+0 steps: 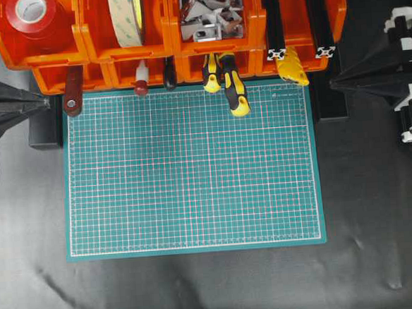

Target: Pick cutter from container rack with right arm.

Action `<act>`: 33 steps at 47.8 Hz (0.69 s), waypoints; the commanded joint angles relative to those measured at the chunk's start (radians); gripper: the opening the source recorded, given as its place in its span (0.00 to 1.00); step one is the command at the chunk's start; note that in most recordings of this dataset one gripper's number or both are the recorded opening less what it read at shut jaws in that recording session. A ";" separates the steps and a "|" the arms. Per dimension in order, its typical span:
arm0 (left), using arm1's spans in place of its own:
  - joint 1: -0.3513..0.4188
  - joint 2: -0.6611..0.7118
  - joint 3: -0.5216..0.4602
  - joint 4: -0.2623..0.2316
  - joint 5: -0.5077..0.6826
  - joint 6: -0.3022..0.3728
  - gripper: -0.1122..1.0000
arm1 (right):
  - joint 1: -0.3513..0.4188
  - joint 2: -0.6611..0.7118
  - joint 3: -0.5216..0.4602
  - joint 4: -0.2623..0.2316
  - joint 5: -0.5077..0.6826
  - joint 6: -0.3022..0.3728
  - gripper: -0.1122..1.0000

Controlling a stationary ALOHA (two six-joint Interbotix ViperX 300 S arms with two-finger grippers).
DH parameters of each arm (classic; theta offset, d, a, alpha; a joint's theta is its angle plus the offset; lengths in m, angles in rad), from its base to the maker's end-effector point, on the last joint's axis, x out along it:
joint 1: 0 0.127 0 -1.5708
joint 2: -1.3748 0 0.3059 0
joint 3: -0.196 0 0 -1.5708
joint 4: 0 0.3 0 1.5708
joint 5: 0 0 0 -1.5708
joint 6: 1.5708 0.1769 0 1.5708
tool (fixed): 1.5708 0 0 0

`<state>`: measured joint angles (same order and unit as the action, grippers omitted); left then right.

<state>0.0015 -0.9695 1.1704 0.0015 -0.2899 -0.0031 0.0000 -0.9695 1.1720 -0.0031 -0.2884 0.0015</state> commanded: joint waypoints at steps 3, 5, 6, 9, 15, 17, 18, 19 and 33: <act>-0.021 0.000 -0.072 0.031 0.034 -0.046 0.14 | 0.023 0.012 -0.055 0.005 0.025 0.015 0.12; -0.026 0.000 -0.089 0.032 0.060 -0.057 0.10 | 0.031 0.012 -0.084 0.005 0.075 0.015 0.11; -0.028 0.000 -0.100 0.034 0.074 -0.061 0.10 | 0.034 0.014 -0.112 0.005 0.123 0.014 0.11; -0.034 -0.002 -0.124 0.034 0.123 -0.064 0.10 | 0.038 0.014 -0.164 0.005 0.235 0.008 0.11; -0.034 -0.008 -0.173 0.034 0.219 -0.067 0.10 | 0.061 0.018 -0.261 -0.002 0.439 0.000 0.11; -0.034 -0.014 -0.181 0.034 0.236 -0.067 0.10 | 0.075 0.025 -0.288 -0.005 0.509 0.002 0.11; -0.034 -0.017 -0.184 0.034 0.245 -0.067 0.10 | 0.080 0.029 -0.299 -0.006 0.534 0.002 0.11; -0.034 -0.020 -0.186 0.034 0.252 -0.067 0.10 | 0.086 0.034 -0.308 -0.009 0.557 0.002 0.11; -0.023 -0.060 -0.192 0.034 0.307 -0.071 0.10 | 0.219 0.206 -0.483 -0.118 0.850 0.005 0.11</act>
<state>-0.0276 -1.0262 1.0094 0.0322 0.0138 -0.0706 0.1871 -0.8145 0.7685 -0.0782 0.4847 0.0046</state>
